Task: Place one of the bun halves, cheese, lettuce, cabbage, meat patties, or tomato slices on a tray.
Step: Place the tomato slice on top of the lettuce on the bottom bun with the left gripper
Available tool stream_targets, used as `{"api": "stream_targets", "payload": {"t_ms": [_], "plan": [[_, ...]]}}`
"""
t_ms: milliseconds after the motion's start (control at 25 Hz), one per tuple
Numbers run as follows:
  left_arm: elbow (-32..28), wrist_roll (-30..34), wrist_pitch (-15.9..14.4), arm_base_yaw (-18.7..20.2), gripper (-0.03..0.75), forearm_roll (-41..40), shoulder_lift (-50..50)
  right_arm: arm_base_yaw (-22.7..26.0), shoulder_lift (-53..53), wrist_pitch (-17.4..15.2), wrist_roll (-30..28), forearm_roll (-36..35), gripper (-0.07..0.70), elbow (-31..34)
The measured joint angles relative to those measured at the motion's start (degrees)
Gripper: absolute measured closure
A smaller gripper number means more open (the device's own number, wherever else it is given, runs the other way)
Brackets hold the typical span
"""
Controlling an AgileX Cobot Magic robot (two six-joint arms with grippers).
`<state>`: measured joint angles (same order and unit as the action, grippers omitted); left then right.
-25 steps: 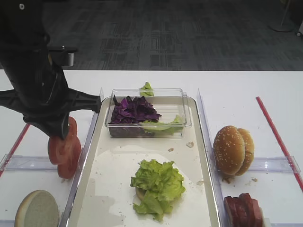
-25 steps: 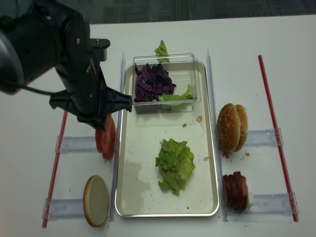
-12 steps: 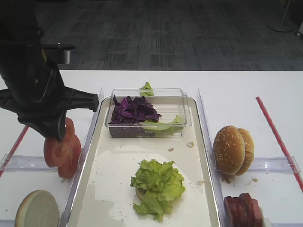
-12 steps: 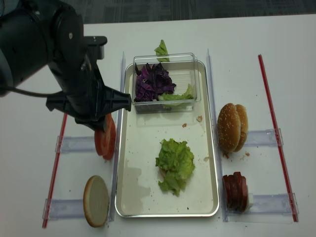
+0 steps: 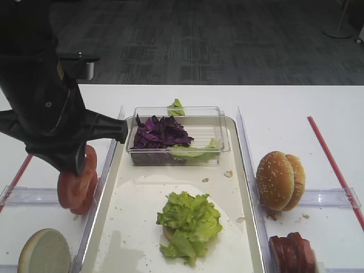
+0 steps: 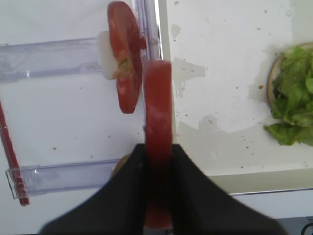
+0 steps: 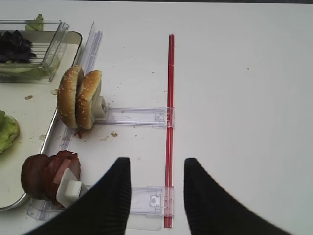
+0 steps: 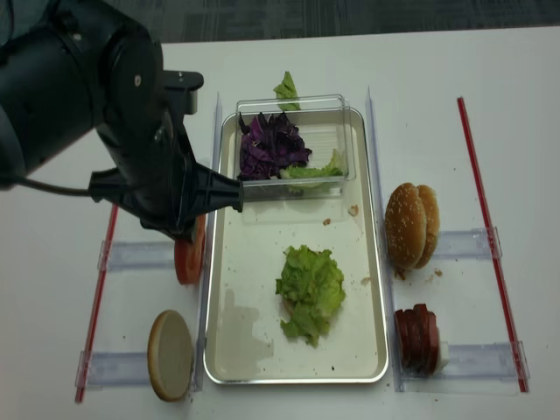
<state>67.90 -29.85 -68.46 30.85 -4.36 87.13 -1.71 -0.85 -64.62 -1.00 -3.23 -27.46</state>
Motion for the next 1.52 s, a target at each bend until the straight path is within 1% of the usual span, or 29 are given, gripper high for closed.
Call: {"api": "stream_targets", "payload": {"t_ms": [120, 320, 600, 680, 800, 1000, 1360, 1520], "plan": [[-2.26, -1.17, 0.60, 0.80, 0.645, -0.09, -1.65, 0.00, 0.00, 0.00, 0.00, 0.00, 0.330, 0.00], [-5.90, -1.59, 1.70, 0.89, 0.645, -0.47, -5.28, 0.00, 0.00, 0.00, 0.00, 0.00, 0.330, 0.00], [-6.64, -1.82, 2.12, 0.94, 0.645, -0.86, -7.69, 0.00, 0.00, 0.00, 1.00, 0.00, 0.330, 0.00], [-6.64, -1.71, 2.96, 0.94, 0.645, -0.53, -7.79, 0.00, 0.00, 0.00, 1.00, 0.00, 0.330, 0.00], [-6.64, -0.94, 5.39, 0.94, 0.645, 1.60, -7.79, 0.00, 0.00, 0.00, 1.00, 0.00, 0.330, 0.00], [-6.64, 3.31, 9.30, 0.94, 0.645, 7.54, -7.79, 0.00, 0.00, 0.00, 1.00, 0.00, 0.330, 0.00], [-6.64, 13.88, 14.54, 0.94, 0.645, 21.50, -7.79, 0.00, 0.00, 0.00, 1.00, 0.00, 0.330, 0.00], [-6.64, 17.51, 16.89, 0.94, 0.646, 26.46, -7.79, 0.00, 0.00, 0.00, 1.00, 0.00, 0.330, 0.00]]}}
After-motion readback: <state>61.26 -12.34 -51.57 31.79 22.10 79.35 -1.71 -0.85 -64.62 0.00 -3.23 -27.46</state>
